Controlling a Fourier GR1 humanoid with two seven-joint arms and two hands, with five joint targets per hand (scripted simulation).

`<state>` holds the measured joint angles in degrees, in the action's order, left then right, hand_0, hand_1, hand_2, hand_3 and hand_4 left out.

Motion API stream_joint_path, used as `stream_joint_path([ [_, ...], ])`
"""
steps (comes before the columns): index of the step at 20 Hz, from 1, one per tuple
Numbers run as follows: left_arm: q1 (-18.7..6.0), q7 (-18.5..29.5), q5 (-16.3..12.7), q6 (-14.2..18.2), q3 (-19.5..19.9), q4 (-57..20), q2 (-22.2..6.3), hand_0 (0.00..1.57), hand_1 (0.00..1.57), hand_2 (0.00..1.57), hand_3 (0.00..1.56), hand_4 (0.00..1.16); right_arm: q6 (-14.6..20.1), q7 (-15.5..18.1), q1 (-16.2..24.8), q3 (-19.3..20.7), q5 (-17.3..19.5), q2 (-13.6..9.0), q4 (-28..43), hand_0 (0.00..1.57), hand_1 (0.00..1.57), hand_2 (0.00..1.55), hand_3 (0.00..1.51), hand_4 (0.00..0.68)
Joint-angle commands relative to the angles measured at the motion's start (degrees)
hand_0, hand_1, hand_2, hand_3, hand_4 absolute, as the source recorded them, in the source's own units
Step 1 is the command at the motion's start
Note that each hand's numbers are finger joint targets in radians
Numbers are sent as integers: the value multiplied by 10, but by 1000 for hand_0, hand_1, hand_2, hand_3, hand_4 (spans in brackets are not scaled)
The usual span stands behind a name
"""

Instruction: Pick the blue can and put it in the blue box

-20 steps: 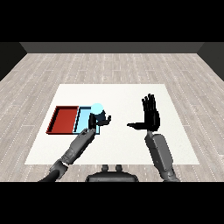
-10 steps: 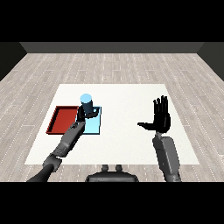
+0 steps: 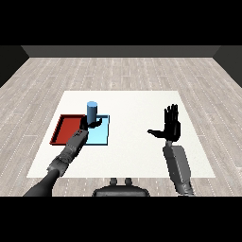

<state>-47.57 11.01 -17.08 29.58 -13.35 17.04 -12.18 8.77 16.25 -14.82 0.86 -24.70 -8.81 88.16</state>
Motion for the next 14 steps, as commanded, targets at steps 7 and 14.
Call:
stream_joint_path([
  [7, 15, -46, 31, -12, -7, -155, 33, 1148, 1148, 1050, 640, 908, -15, 32, 34, 1, -2, 18, -4, 0, 0, 0, 0, 0],
  [14, 13, -42, 38, -75, -1, -165, 11, 0, 0, 241, 280, 670, -40, 30, -25, 18, -7, 1, -62, 0, 0, 0, 0, 0],
])
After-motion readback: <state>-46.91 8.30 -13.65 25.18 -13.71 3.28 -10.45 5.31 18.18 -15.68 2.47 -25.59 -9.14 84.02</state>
